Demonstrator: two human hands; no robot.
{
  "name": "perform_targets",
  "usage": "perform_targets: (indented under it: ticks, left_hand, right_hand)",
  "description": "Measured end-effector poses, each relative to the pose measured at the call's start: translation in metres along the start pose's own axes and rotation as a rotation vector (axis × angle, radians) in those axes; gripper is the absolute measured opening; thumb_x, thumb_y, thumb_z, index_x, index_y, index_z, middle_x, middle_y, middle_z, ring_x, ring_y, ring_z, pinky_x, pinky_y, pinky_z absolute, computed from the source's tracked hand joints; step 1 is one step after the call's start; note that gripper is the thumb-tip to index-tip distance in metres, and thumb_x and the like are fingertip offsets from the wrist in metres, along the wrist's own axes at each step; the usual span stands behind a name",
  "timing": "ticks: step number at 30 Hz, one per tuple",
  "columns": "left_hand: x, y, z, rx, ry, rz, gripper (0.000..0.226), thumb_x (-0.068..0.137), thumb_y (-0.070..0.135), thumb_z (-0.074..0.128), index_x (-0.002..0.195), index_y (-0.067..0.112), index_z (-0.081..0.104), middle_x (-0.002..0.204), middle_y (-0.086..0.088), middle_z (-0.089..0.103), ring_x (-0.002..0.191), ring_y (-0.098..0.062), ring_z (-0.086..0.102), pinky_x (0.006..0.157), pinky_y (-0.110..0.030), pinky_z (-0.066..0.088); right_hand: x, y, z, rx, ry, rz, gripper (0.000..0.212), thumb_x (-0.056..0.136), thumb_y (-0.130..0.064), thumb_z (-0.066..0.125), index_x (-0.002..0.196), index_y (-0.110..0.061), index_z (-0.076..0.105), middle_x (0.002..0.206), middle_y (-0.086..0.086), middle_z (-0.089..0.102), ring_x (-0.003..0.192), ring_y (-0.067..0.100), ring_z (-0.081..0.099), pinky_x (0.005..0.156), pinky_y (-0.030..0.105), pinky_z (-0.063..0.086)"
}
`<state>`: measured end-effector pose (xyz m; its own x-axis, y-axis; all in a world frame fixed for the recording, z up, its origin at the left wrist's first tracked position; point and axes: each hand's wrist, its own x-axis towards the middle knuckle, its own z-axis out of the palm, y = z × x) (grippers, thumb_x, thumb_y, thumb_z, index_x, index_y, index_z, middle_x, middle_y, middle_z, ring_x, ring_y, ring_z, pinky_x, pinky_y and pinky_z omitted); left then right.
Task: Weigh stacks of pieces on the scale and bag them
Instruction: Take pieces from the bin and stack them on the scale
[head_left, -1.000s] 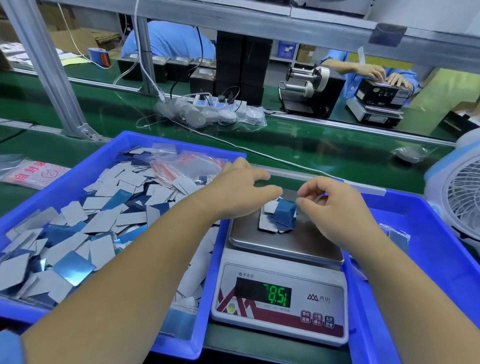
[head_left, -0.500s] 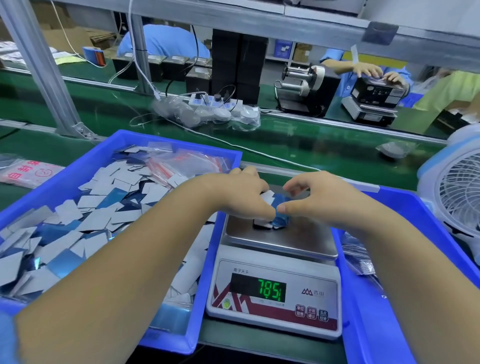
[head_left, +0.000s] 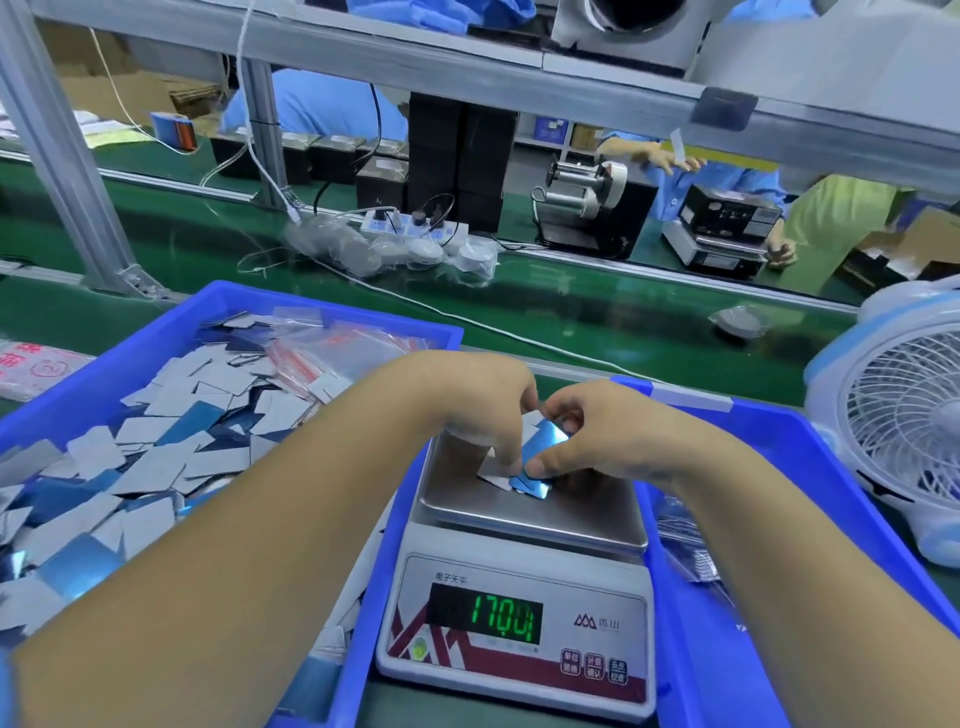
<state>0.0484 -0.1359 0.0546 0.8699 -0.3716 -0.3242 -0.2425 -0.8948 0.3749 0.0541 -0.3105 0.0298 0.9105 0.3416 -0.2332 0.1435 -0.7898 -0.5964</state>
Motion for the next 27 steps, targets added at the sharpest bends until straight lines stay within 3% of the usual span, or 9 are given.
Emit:
perform_targets:
  ticks: [2,4,6,12,14,17,20,24,27]
  left_hand:
    - [-0.001,0.0,0.002,-0.036,0.006,0.024,0.07,0.074,0.029,0.082,0.136,0.028,0.05,0.096,0.016,0.051,0.104,-0.015,0.058,0.087,-0.032,0.052]
    - [-0.002,-0.001,0.004,-0.089,0.016,0.026,0.066,0.071,0.022,0.082,0.129,0.031,0.052,0.094,0.014,0.053,0.093,-0.013,0.058,0.079,-0.032,0.052]
    - [-0.002,-0.004,0.008,-0.141,0.023,0.029,0.064,0.068,0.018,0.081,0.123,0.035,0.051,0.099,0.008,0.061,0.09,-0.014,0.06,0.08,-0.036,0.055]
    - [-0.007,-0.013,0.022,-0.387,0.109,0.161,0.065,0.071,0.011,0.079,0.117,0.042,0.046,0.104,0.002,0.062,0.088,-0.022,0.067,0.079,-0.045,0.059]
    - [-0.008,-0.017,0.029,-0.49,0.161,0.218,0.064,0.073,0.008,0.076,0.115,0.046,0.048,0.107,0.002,0.058,0.09,-0.022,0.068,0.079,-0.049,0.059]
    - [-0.007,-0.022,0.034,-0.645,0.255,0.273,0.06,0.075,0.007,0.073,0.111,0.05,0.052,0.107,0.016,0.055,0.087,-0.007,0.068,0.085,-0.043,0.058]
    - [-0.005,-0.024,0.034,-0.744,0.301,0.284,0.056,0.076,0.01,0.066,0.115,0.048,0.051,0.116,0.015,0.056,0.106,-0.013,0.067,0.096,-0.044,0.053]
    - [-0.003,-0.021,0.043,-0.678,0.248,0.269,0.064,0.078,0.003,0.052,0.124,0.047,0.043,0.121,0.016,0.055,0.113,-0.007,0.061,0.1,-0.038,0.05]
    - [-0.003,-0.015,0.047,-0.598,0.257,0.262,0.073,0.082,-0.001,0.053,0.137,0.045,0.036,0.124,0.024,0.05,0.115,0.005,0.052,0.096,-0.019,0.043]
  right_hand:
    - [0.0,0.0,-0.001,0.018,-0.015,0.0,0.04,0.063,-0.036,0.091,0.092,-0.022,0.067,0.059,-0.019,0.057,0.06,-0.002,0.056,0.056,0.013,0.046]
    - [-0.001,0.001,-0.001,0.03,-0.018,0.011,0.039,0.061,-0.033,0.092,0.088,-0.018,0.067,0.074,-0.011,0.069,0.08,0.018,0.068,0.079,0.036,0.057]
    - [-0.003,0.001,0.001,0.019,0.01,0.016,0.043,0.06,-0.035,0.092,0.09,-0.019,0.065,0.089,0.0,0.072,0.089,0.025,0.067,0.083,0.042,0.054]
    - [-0.011,0.01,0.008,0.141,0.069,-0.076,0.041,0.062,-0.031,0.089,0.088,-0.029,0.057,0.072,-0.02,0.066,0.062,-0.003,0.059,0.057,0.015,0.045]
    - [-0.015,0.012,0.011,0.171,0.112,-0.121,0.041,0.062,-0.03,0.089,0.087,-0.033,0.056,0.074,-0.023,0.067,0.062,-0.004,0.061,0.056,0.012,0.044]
    - [-0.016,0.012,0.015,0.17,0.289,-0.221,0.045,0.062,-0.031,0.089,0.087,-0.035,0.051,0.081,-0.012,0.069,0.067,0.006,0.062,0.057,0.021,0.047]
    - [-0.014,0.008,0.022,0.219,0.426,-0.291,0.048,0.066,-0.028,0.088,0.09,-0.03,0.047,0.083,-0.004,0.066,0.075,0.024,0.06,0.067,0.043,0.052]
    - [-0.013,0.007,0.029,0.125,0.368,-0.298,0.053,0.064,-0.035,0.087,0.102,-0.038,0.05,0.093,-0.03,0.063,0.084,-0.003,0.061,0.067,0.011,0.045]
    - [-0.014,0.01,0.025,0.084,0.34,-0.309,0.046,0.068,-0.035,0.082,0.105,-0.039,0.054,0.093,-0.033,0.062,0.085,-0.007,0.06,0.068,0.009,0.042]
